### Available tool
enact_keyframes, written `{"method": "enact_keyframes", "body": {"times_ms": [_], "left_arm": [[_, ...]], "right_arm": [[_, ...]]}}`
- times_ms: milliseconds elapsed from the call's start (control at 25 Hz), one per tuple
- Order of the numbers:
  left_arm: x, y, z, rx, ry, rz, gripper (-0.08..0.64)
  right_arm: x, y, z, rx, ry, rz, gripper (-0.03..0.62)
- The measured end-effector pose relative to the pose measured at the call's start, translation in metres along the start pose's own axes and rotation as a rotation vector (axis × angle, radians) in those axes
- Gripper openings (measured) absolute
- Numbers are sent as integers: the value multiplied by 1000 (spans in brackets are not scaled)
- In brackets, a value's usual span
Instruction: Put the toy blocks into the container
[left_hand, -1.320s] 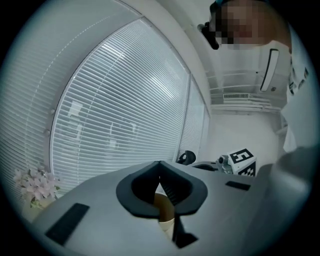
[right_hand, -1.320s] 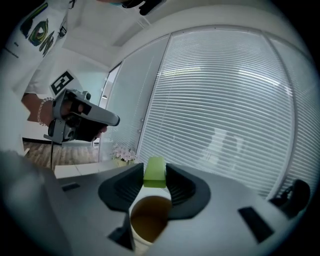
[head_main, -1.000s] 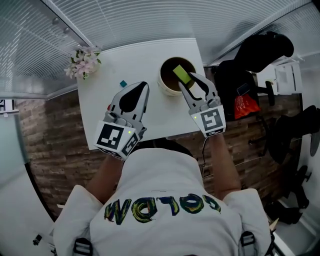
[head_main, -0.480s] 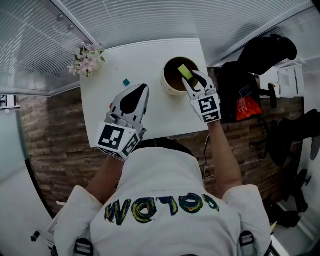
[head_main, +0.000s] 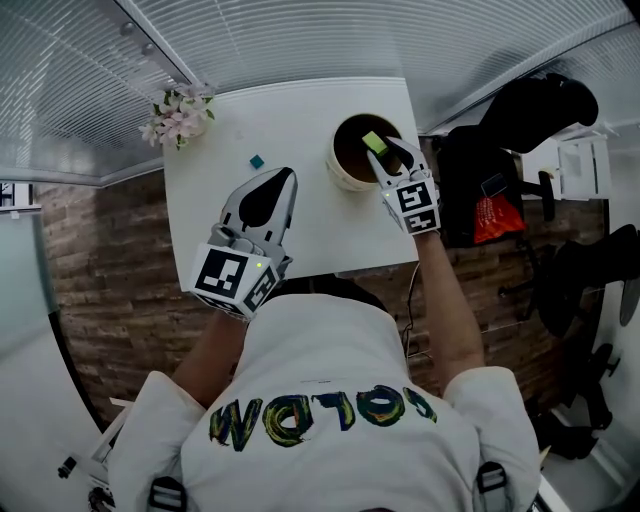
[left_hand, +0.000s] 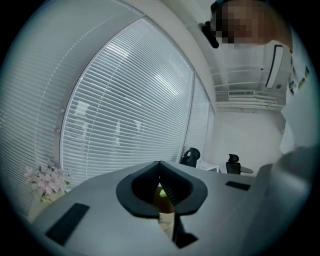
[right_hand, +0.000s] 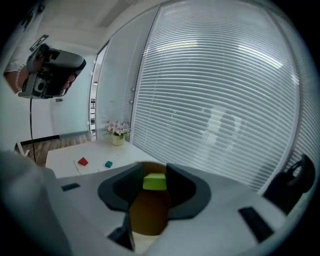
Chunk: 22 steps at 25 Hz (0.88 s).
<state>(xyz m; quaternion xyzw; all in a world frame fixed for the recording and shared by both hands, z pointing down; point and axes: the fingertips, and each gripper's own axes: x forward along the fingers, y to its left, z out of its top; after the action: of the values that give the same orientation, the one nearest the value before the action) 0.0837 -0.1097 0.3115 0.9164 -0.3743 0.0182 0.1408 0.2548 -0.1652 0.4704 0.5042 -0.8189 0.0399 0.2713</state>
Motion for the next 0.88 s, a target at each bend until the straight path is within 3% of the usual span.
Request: {"method": "enact_keyframes", "body": {"times_ms": [480, 880], "left_arm": [[-16, 16, -3, -13, -5, 54, 12], [-81, 60, -7, -45, -39, 236, 12]], "right_arm": [[8, 31, 26, -36, -46, 65, 144], [43, 129, 80, -132, -119, 277, 145]]}}
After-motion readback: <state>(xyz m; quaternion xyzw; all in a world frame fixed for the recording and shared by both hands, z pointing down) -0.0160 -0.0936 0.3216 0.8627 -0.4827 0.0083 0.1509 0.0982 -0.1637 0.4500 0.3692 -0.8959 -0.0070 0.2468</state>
